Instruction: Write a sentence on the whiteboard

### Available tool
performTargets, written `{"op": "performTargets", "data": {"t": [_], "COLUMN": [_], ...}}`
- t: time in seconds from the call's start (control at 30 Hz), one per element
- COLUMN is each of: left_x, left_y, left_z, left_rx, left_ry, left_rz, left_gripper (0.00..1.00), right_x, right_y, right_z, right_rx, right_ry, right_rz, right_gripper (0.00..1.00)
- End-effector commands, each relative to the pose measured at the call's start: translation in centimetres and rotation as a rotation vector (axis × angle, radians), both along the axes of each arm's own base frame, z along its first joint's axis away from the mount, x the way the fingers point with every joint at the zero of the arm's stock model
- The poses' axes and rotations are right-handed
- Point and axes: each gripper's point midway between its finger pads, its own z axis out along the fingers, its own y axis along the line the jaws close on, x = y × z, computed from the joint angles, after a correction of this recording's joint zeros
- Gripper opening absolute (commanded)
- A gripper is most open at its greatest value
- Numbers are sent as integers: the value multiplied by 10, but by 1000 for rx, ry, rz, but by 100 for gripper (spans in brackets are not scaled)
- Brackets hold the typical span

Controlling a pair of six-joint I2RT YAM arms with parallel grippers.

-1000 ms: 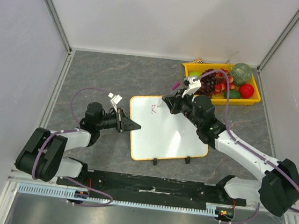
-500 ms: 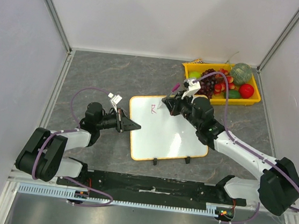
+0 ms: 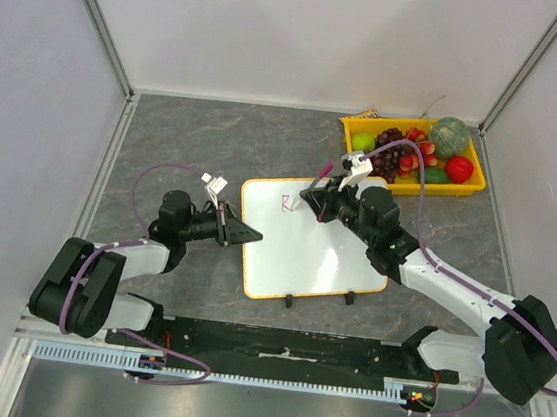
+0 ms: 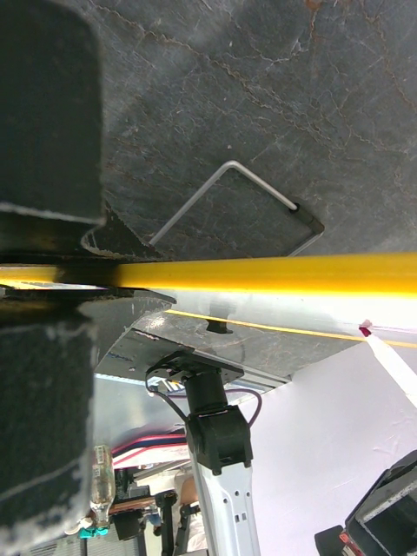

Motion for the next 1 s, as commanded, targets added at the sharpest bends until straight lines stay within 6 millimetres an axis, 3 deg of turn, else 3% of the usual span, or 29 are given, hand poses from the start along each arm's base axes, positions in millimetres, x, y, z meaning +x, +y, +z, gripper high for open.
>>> {"op": "performTargets", "data": {"t": [0.0,0.27,0.57,0.97], "left_x": [16,16,16,16], "left_y": [19,19,19,19], "left_z": [-45,-45,-45,-45], "left_rx": [180,179,179,177], "left_ry": [-15,-13,-15,-10], "left_rz": [124,123,120,117], "left_gripper": [2,2,2,2], "right_x": [0,5,16,32], "right_y": [-6,-3,-4,-9], "right_z": [-6,40,59,50], "right_rx": [-14,54,92,78], "right_ry": [13,-59,-100,-100], "right_rz": [-17,-26,-65,-121], "right_gripper": [0,0,0,0]}}
